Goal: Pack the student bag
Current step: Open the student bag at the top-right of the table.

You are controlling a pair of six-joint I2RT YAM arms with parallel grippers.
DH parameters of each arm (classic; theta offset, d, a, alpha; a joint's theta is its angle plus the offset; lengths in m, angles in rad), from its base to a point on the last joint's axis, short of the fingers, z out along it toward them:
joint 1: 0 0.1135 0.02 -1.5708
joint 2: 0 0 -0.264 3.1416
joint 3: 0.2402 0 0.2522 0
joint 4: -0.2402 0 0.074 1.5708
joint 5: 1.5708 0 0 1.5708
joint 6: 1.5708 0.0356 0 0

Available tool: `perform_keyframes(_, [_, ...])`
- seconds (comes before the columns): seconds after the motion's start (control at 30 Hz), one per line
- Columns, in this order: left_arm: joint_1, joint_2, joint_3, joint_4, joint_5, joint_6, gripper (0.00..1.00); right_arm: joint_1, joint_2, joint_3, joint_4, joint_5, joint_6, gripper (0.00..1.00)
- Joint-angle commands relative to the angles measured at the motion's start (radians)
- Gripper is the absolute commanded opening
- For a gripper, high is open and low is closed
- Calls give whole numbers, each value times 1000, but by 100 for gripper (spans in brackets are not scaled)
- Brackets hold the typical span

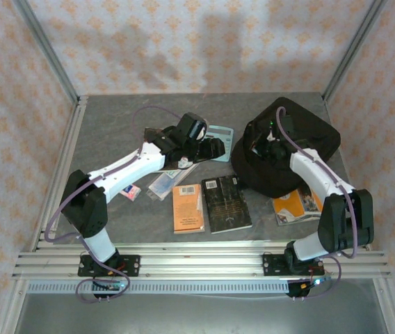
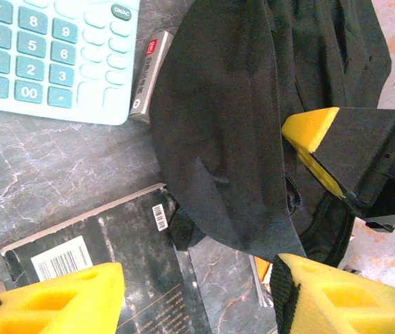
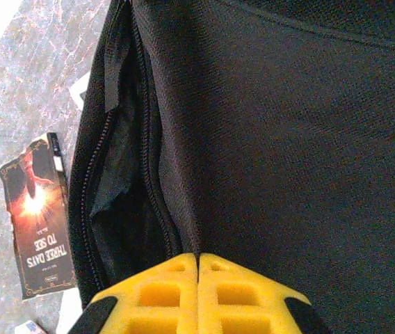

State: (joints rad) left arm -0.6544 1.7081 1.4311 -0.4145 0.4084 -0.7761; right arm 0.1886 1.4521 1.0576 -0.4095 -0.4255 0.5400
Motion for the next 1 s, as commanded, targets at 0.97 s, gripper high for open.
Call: perform_keyframes(0.97, [-117, 210, 158, 287, 55, -144, 56, -123, -122, 64, 10, -97, 141, 0])
